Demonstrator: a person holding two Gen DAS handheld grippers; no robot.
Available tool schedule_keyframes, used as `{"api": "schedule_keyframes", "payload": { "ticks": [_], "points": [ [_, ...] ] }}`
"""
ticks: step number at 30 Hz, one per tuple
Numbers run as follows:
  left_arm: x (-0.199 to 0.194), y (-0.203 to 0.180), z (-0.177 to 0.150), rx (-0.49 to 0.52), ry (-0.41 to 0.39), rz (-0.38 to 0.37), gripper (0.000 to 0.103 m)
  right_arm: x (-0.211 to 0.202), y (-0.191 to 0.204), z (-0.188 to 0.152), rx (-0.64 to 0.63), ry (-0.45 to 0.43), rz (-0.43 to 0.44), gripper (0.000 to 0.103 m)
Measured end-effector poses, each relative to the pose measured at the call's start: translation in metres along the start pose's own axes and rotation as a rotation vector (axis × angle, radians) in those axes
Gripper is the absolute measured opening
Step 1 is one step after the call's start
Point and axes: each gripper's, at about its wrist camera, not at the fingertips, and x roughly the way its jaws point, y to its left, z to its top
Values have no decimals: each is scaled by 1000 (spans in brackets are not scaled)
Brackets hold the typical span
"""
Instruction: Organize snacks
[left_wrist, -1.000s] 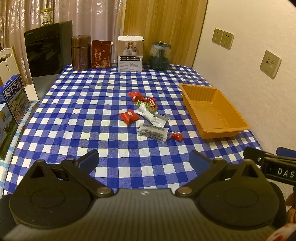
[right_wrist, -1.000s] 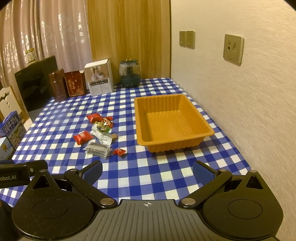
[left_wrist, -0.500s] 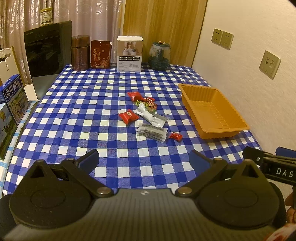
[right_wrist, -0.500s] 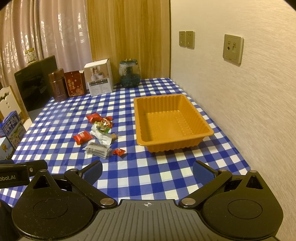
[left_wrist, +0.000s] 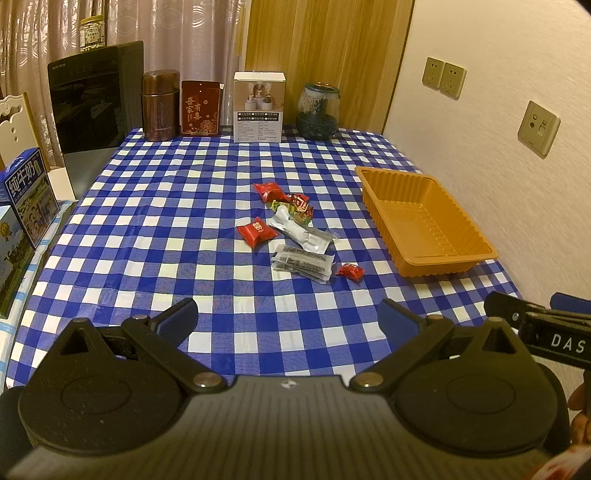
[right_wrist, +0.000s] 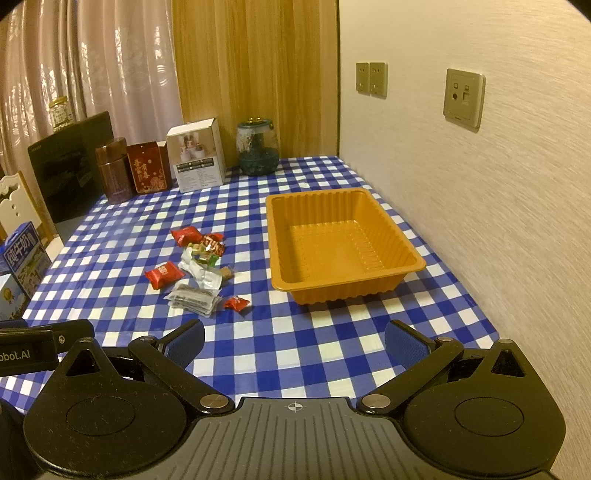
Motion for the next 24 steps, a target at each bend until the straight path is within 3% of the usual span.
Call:
{"api": "schedule_keyframes", "payload": {
  "ticks": [14,24],
  "points": [
    [2,-2,-3,-8,6,-2,103,3,0,-2,7,4,-4,103],
    [26,22,-8,-66,48,-45,103,29,2,-13,22,32,4,103]
  ]
}}
